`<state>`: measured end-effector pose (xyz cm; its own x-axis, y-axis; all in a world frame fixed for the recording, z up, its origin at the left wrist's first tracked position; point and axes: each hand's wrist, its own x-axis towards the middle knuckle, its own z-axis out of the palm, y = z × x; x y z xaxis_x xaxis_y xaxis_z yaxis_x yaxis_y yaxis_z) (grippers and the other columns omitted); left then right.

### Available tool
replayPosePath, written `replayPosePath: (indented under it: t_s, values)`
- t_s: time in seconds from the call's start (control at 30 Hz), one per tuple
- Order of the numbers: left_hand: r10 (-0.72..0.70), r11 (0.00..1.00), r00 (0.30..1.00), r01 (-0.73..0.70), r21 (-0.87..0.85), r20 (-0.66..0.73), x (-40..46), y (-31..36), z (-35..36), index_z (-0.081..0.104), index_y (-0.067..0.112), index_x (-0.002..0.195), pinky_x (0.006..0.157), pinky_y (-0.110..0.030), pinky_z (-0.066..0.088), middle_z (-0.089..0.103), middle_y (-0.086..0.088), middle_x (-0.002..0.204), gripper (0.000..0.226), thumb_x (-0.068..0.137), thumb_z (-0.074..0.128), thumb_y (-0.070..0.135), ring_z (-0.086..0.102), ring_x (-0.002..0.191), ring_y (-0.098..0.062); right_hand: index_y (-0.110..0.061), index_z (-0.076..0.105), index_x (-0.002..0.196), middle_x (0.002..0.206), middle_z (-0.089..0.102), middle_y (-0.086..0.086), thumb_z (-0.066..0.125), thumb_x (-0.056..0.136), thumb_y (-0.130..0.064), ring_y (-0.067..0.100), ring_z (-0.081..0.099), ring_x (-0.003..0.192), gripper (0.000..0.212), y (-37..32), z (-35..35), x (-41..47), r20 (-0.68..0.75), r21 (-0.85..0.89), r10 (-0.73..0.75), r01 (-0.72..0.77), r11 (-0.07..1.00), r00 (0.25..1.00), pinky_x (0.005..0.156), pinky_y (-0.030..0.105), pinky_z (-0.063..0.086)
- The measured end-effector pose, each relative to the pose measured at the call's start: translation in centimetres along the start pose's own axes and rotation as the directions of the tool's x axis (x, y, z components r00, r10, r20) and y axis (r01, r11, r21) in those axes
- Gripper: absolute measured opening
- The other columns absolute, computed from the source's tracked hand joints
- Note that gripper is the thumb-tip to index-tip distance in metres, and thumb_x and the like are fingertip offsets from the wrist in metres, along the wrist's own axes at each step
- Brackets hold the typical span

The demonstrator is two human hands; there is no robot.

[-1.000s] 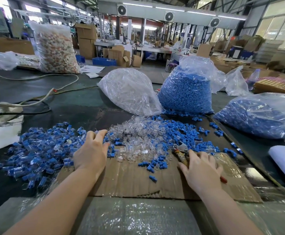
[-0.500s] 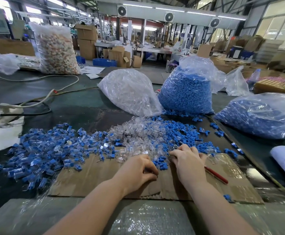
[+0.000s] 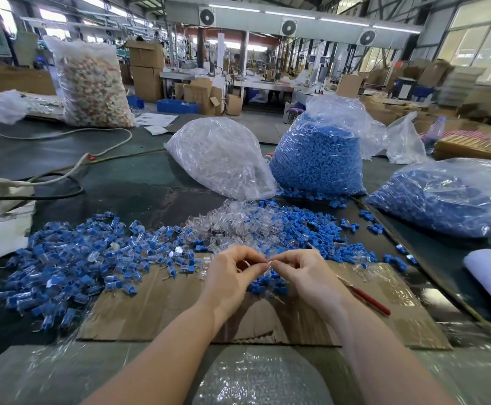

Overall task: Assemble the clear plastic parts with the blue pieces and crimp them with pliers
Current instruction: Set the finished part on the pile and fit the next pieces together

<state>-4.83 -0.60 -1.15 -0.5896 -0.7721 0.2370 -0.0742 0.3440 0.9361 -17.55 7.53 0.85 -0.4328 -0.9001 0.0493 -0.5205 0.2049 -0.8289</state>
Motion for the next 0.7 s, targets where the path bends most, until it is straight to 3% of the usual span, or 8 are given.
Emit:
replayPosePath:
  t_s: [0.07,0.17,0.27,0.37,0.47,0.57,0.7]
  values:
    - [-0.008,1.0,1.0,0.008,-0.011,0.007,-0.2,-0.1,-0.1,0.067,0.02,0.075,0.058,-0.011,0.043,0.064,0.001,0.074,0.014,0.079,0.071,0.008,0.054,0.064,-0.006,-0.015,0.07,0.088,0.046,0.054,-0.027,0.059,0.092,-0.016,-0.014,0.049,0.049,0.012,0.0,0.1,-0.1,0.008,-0.008,-0.019,0.019,1.0,1.0,0.051,0.006,0.037]
    - [0.009,1.0,0.999,-0.008,-0.017,0.038,-0.6,-0.3,-0.2,0.068,0.017,0.083,0.065,-0.021,0.05,0.066,-0.001,0.078,0.011,0.08,0.07,0.007,0.058,0.069,-0.012,-0.023,0.069,0.08,0.053,0.059,-0.019,0.059,0.092,-0.019,-0.012,0.05,0.051,0.016,-0.1,0.2,-0.3,-0.001,0.041,-0.001,0.001,0.999,1.0,0.051,0.004,0.036]
    - [0.012,1.0,0.999,-0.012,-0.011,0.037,-0.7,-0.5,-0.1,0.066,0.02,0.088,0.071,-0.022,0.054,0.067,-0.004,0.083,0.015,0.08,0.071,0.008,0.062,0.075,-0.015,-0.022,0.07,0.083,0.055,0.061,-0.017,0.057,0.093,-0.022,-0.009,0.051,0.05,0.016,-0.3,0.3,-0.5,0.026,0.072,0.017,-0.019,0.997,0.999,0.049,0.006,0.036]
    - [0.011,1.0,1.0,-0.011,0.024,0.002,-0.7,-0.7,-0.2,0.065,0.022,0.082,0.074,-0.022,0.052,0.065,-0.001,0.086,0.012,0.079,0.071,0.012,0.061,0.079,-0.013,-0.023,0.069,0.086,0.076,0.068,-0.009,0.058,0.092,-0.023,-0.001,0.06,0.071,0.013,-0.5,0.4,-0.5,0.017,0.042,0.006,-0.006,0.999,1.0,0.064,0.01,0.043]
    - [-0.006,1.0,0.998,0.006,0.009,-0.06,-0.7,-1.0,-0.4,0.062,0.022,0.076,0.068,-0.012,0.047,0.064,0.003,0.079,0.015,0.08,0.07,0.01,0.06,0.075,-0.006,-0.02,0.065,0.085,0.082,0.064,-0.009,0.063,0.088,-0.025,0.006,0.06,0.079,0.006,0.1,0.4,-0.6,-0.102,-0.157,0.029,-0.045,0.987,0.994,0.07,0.016,0.045]
    - [-0.023,1.0,0.996,0.024,0.002,-0.091,-0.9,-1.4,-0.9,0.061,0.02,0.076,0.066,-0.013,0.047,0.064,0.005,0.073,0.015,0.082,0.068,0.009,0.06,0.07,-0.005,-0.026,0.062,0.081,0.08,0.06,-0.012,0.068,0.084,-0.033,0.005,0.057,0.076,0.01,0.9,0.4,-1.1,-0.196,-0.466,0.072,-0.158,0.871,0.978,0.068,0.023,0.048]
    - [-0.063,0.993,0.998,0.062,-0.097,-0.015,-1.6,-2.1,-1.1,0.061,0.015,0.078,0.057,-0.022,0.052,0.065,-0.002,0.065,0.014,0.085,0.063,0.003,0.063,0.06,-0.014,-0.029,0.066,0.092,0.092,0.064,-0.011,0.068,0.083,-0.036,0.008,0.06,0.086,0.011,1.0,1.2,-1.5,-0.198,-0.564,0.063,-0.166,0.809,0.978,0.082,0.031,0.051]
